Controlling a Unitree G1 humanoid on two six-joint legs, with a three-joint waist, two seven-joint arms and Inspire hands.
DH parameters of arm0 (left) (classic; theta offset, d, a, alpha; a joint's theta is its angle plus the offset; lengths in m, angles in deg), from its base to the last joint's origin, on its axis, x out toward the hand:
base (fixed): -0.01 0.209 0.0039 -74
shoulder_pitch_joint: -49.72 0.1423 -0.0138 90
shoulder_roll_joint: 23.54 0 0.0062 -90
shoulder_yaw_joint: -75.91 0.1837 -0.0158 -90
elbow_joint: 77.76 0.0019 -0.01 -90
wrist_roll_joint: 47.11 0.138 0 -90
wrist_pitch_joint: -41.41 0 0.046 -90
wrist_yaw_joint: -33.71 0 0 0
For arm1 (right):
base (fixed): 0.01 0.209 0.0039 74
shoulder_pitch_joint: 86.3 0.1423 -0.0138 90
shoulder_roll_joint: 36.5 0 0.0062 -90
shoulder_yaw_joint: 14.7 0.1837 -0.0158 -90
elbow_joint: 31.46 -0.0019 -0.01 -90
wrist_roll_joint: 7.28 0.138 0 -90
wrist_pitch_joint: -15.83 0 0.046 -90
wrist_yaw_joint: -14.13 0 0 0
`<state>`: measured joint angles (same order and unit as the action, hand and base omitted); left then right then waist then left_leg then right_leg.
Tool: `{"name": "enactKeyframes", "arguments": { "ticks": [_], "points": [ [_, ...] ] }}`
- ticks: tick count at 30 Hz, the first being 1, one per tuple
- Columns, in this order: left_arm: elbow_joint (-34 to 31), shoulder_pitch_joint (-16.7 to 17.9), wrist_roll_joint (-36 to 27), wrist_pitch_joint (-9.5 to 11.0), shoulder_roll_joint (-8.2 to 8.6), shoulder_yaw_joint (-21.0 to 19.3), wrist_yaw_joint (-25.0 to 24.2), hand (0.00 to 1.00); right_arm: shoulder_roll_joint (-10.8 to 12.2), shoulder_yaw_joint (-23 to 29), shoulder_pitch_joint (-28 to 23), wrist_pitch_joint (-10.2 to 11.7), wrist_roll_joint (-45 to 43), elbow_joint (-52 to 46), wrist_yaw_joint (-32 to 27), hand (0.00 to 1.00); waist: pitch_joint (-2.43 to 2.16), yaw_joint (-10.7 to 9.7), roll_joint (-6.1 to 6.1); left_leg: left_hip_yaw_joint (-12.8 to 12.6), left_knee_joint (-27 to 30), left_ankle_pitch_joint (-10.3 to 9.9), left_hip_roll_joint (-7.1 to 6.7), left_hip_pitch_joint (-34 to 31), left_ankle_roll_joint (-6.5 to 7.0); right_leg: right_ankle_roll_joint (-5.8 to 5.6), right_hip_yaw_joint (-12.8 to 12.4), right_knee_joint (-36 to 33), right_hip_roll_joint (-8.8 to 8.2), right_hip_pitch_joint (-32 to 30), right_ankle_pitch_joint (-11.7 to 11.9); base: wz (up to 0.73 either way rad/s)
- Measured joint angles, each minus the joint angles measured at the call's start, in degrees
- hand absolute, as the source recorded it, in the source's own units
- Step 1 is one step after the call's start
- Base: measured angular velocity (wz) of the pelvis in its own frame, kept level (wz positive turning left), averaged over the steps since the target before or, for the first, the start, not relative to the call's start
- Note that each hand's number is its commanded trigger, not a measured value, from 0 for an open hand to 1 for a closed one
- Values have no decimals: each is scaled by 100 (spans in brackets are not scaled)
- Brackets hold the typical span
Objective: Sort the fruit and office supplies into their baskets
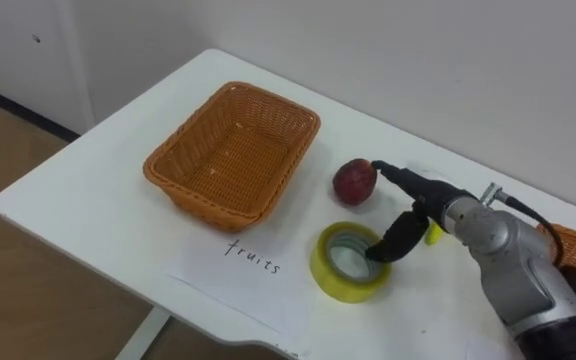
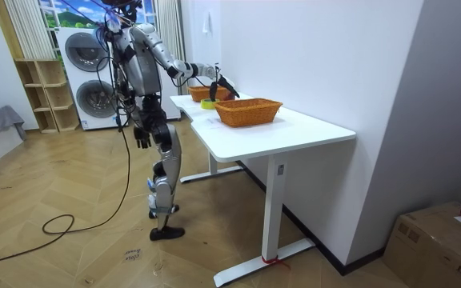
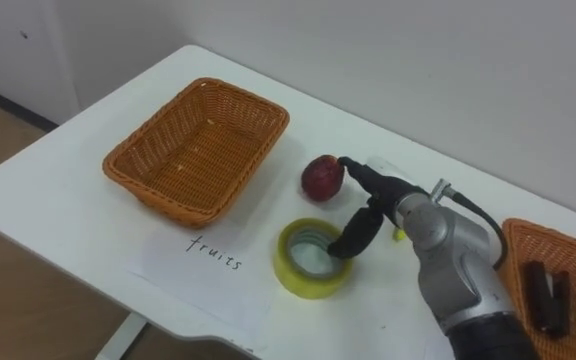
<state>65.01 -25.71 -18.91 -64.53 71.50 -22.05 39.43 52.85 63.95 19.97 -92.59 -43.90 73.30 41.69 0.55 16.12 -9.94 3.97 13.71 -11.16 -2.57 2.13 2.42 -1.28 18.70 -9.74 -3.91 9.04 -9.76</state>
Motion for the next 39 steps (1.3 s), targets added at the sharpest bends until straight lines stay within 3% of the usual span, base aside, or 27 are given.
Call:
{"name": "enactKeyframes", "arguments": {
  "ticks": [10, 20, 31, 32, 33, 34, 39],
  "points": [
    [-92, -69, 9, -3, 4, 70, 302, 0, 110, -327, -107, -404, -427, -163, 300, 0, -2, 12, 2, -5, -23, 0, 12, 14, 0, 0, 45, 5, 1, -11, 0, 0],
    [-43, -127, 2, -18, 77, 79, 663, 0, 212, -314, -179, -544, -494, -221, 385, 0, -16, 31, 34, -30, -47, 0, 52, 54, 0, 1, 33, 5, 13, 10, 1, 0],
    [-43, -128, 1, -18, 150, 80, 730, 0, 300, -316, -212, -549, -617, -219, 378, 0, -35, 32, 118, -55, -69, -6, 73, 70, -9, 1, 19, 5, 27, 11, 1, -1],
    [-43, -128, 1, -18, 150, 80, 730, 0, 302, -316, -215, -549, -617, -219, 378, 13, -35, 33, 118, -55, -85, -6, 73, 80, -9, 1, 12, 4, 27, 11, 1, 0],
    [-43, -128, 7, -18, 150, 80, 730, 0, 306, -316, -220, -550, -623, -224, 378, 69, -35, 34, 118, -58, -95, -6, 73, 86, -9, 1, 7, 4, 28, 12, 1, 0],
    [-44, -124, 8, -19, 150, 82, 731, 0, 326, -316, -232, -550, -657, -244, 376, 100, -34, 36, 118, -62, -103, -6, 75, 91, -9, 1, 2, 4, 29, 11, 1, 0],
    [-45, -120, 7, -19, 151, 88, 740, 0, 345, -317, -283, -551, -723, -369, 378, 100, -34, 38, 118, -63, -109, -7, 80, 98, -10, 1, 14, 3, 33, 13, 1, 0]
  ]
}}
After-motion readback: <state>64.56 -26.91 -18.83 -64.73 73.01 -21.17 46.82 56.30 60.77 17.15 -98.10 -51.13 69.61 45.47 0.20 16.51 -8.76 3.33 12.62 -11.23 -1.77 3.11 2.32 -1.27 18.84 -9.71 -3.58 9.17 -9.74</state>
